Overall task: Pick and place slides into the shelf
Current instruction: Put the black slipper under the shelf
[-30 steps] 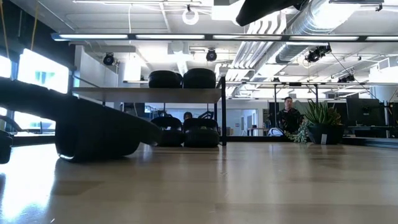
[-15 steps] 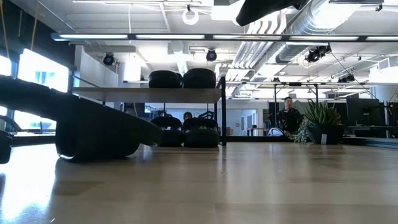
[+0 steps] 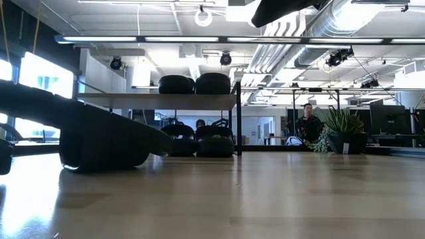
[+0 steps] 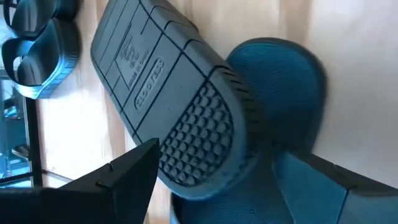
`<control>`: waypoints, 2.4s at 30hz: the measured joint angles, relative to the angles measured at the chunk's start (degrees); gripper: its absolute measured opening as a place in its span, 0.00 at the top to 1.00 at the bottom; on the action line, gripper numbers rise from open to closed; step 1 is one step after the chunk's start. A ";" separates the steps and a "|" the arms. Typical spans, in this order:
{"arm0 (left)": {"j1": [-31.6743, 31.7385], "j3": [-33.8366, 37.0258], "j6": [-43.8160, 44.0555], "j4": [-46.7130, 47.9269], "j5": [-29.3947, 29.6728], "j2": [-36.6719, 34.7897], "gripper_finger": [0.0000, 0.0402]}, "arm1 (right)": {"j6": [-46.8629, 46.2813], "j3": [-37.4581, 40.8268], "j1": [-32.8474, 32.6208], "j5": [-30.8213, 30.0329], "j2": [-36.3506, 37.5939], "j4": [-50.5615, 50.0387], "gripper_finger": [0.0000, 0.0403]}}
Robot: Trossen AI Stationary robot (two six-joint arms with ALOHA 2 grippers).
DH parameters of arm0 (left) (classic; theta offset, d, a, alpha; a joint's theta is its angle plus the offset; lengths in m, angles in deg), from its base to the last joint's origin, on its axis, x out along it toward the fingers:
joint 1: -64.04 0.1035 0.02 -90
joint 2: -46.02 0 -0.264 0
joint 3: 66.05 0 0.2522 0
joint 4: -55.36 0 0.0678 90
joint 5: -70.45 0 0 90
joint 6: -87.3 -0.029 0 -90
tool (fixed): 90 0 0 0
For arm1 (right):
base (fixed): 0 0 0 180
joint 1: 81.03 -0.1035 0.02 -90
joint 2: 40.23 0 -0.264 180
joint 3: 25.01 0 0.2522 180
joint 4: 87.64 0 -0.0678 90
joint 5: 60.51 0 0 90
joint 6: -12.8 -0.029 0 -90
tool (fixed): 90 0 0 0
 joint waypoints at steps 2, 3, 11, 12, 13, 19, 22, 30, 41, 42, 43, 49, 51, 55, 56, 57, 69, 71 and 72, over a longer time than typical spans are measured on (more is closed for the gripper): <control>0.27 1.29 -0.64 -1.57 0.05 -0.04 0.28 | 0.25 0.00 0.00 -0.04 0.00 -0.02 1.00; 0.48 1.99 -1.09 -2.05 -0.09 -0.02 0.28 | 0.26 0.00 0.00 -0.07 0.00 -0.02 1.00; 0.75 5.24 -0.98 -4.08 0.71 -0.02 0.29 | 0.46 0.00 0.00 -0.44 0.00 -0.02 1.00; 0.80 5.29 -0.79 -4.05 1.07 -0.02 0.29 | 0.46 0.00 0.00 -0.44 0.00 -0.02 1.00; 0.80 5.28 -0.36 -4.07 1.55 -0.02 0.29 | 0.46 0.00 0.00 -0.47 0.00 -0.03 1.00; 0.91 5.27 3.04 -3.98 4.68 -0.02 0.32 | 0.46 0.00 0.00 -2.38 0.00 -0.03 1.00; 1.41 5.27 4.63 -3.93 5.53 -0.02 0.41 | 0.46 0.00 -0.01 -3.21 0.00 -0.04 1.00; 3.65 5.26 9.58 -3.41 6.36 -0.04 0.73 | 0.46 0.00 -0.01 -3.42 0.00 -0.02 1.00; 4.96 -6.64 20.79 7.57 9.68 -0.65 0.84 | -0.02 0.00 0.00 -7.21 0.17 0.00 1.00; 5.04 -7.69 20.68 7.50 10.50 -1.19 0.85 | -0.02 0.00 0.00 -7.23 0.43 0.00 1.00; 5.41 -9.24 20.97 7.52 10.88 -1.56 0.85 | -0.07 0.00 0.00 -7.10 0.85 0.00 1.00; 8.33 -16.35 22.26 8.08 13.80 -2.89 0.86 | -2.37 0.00 -0.08 -6.17 5.07 -2.00 1.00; 9.05 -18.31 23.24 8.16 14.81 -3.61 0.86 | -5.52 0.00 -0.43 -5.20 7.28 -4.84 1.00; 10.22 -20.31 23.18 5.40 16.55 -4.78 0.86 | -11.08 0.49 -2.78 -4.68 12.11 -11.61 1.00; 10.53 -20.49 23.16 4.64 17.56 -5.26 0.86 | -12.12 1.33 -3.66 -4.72 13.82 -12.32 1.00; 10.72 -20.53 23.12 3.82 18.23 -5.82 0.86 | -13.34 2.54 -4.80 -5.09 15.65 -12.63 1.00; 15.59 -20.54 4.50 -21.45 16.02 -8.02 0.86 | -31.12 33.33 -19.70 -8.98 39.33 12.24 1.00; 17.21 -20.54 -1.39 -27.55 12.46 -8.02 0.86 | -30.82 37.71 -21.47 -8.77 41.79 17.22 1.00; 18.02 -20.54 -3.72 -30.42 10.78 -8.02 0.86 | -30.45 39.36 -22.21 -8.51 42.91 19.16 1.00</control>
